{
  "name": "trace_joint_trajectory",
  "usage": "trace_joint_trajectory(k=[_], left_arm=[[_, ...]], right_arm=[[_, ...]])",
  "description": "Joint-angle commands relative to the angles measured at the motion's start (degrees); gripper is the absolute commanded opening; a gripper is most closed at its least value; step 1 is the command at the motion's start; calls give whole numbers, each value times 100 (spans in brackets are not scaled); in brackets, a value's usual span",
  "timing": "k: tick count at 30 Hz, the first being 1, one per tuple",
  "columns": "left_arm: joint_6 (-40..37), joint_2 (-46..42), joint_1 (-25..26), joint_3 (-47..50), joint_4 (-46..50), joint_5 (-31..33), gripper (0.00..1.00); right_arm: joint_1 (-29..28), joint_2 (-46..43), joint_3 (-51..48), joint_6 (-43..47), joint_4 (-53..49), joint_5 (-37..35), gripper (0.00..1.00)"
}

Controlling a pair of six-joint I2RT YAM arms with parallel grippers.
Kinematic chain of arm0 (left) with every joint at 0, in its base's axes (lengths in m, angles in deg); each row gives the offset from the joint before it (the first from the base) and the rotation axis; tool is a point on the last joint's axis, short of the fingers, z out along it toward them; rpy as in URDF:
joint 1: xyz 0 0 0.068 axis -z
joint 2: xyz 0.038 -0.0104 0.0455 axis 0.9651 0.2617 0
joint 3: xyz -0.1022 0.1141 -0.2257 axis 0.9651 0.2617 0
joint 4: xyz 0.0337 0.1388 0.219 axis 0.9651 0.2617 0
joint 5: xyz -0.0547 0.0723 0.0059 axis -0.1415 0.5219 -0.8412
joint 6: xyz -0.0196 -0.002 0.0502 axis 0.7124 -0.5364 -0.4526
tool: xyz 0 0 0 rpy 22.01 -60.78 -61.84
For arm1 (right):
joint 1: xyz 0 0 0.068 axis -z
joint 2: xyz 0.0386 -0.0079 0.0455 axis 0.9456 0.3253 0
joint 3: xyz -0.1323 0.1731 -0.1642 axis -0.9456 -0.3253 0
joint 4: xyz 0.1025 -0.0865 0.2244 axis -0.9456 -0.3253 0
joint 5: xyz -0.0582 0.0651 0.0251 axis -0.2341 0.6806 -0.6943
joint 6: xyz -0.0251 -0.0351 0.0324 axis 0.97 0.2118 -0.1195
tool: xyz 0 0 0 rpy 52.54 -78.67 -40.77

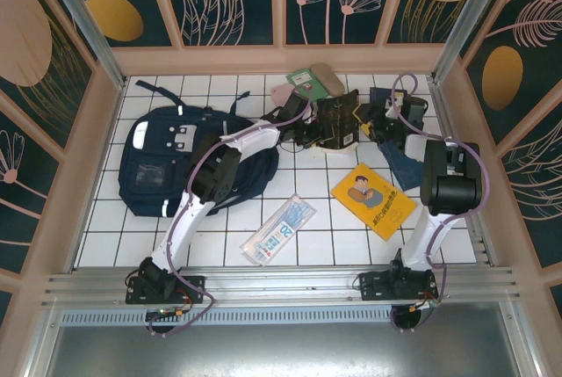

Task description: Pack the student bag

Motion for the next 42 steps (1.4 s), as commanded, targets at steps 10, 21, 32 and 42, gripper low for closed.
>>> trace_joint_trajectory(k=[10, 21, 32, 42], left_arm=[[-227, -56, 140, 358, 50, -165, 48], [-195, -102, 141, 555, -2, -125, 48], [-173, -104, 135, 415, -55, -233, 13], [-3, -373, 136, 338, -388, -520, 0]], right_arm=[[-488, 568, 34, 403, -774, 225, 61], [-450, 712, 19, 813, -1070, -294, 60], [-569, 823, -173, 913, -1202, -444, 58], [-785, 602, -378, 966, -1307, -609, 58]])
